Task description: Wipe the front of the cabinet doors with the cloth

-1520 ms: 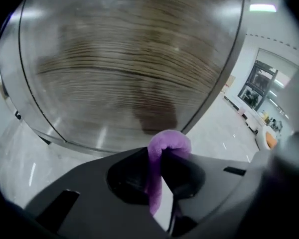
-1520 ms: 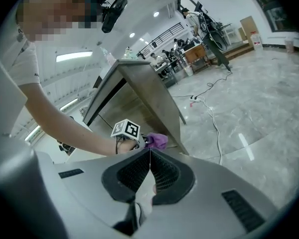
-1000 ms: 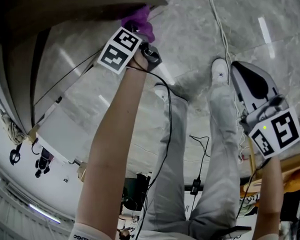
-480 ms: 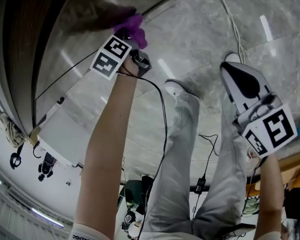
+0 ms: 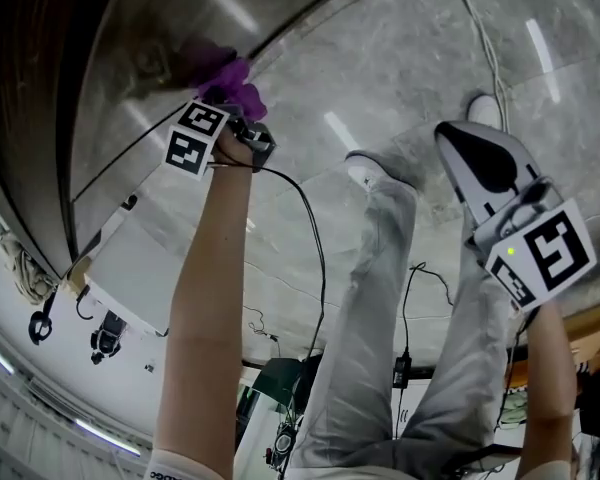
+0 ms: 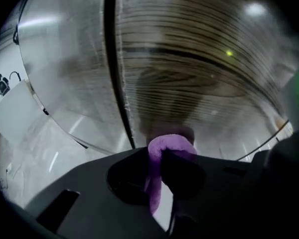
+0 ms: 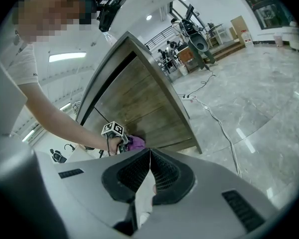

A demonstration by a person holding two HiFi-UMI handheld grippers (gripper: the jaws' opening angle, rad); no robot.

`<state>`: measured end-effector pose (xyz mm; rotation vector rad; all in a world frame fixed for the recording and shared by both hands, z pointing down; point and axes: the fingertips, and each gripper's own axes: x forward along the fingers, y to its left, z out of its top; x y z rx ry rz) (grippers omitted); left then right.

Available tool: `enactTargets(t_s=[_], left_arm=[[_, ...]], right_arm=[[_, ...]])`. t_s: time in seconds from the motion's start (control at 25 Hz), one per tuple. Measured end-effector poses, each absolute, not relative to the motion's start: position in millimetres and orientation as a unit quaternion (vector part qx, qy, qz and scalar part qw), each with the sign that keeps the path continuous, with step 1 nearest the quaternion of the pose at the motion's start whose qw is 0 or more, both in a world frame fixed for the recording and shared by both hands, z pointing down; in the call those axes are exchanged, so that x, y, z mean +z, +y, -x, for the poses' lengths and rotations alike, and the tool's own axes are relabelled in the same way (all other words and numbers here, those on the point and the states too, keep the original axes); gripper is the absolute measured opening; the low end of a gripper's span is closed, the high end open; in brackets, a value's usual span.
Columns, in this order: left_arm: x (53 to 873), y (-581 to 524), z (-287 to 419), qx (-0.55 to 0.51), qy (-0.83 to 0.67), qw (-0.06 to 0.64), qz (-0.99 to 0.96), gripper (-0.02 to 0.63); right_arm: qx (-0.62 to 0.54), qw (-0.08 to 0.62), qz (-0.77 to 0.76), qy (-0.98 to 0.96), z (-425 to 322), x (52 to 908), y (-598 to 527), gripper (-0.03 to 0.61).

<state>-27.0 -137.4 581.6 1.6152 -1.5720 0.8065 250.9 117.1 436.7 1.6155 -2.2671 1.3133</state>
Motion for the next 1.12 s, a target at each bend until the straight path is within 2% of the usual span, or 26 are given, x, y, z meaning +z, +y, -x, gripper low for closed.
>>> enactTargets(t_s=[0.28, 0.6, 0.84, 0.96, 1.12], left_arm=[[575.2, -129.2, 20.7, 0.348, -0.608, 0.331, -0.632, 0.052], [609.2, -85.6, -117.5, 0.362, -0.537, 0.356, -0.674, 0.052], [642.8, -69.3, -232.8, 0.383, -0.458, 0.338, -0.728, 0.052], [657.2, -70.5, -266.4, 0.379, -0.443, 0.336, -0.74, 0.052], [678.6, -76.9, -277.9, 0.366, -0.457, 0.345, -0.733, 0.052]], right_arm=[[0.43, 0.023, -0.527, -0.732, -276.4, 429.3, 121.1, 0.026], [0.434, 0.036, -0.515, -0.739, -333.9, 427.4, 135.0, 0.026], [0.433, 0.039, -0.532, -0.727, -387.9, 443.3, 151.1, 0.026], [0.437, 0.035, -0.544, -0.716, -405.8, 454.4, 162.8, 0.026], [0.446, 0.038, -0.56, -0.698, -420.1, 470.8, 182.0, 0.026]])
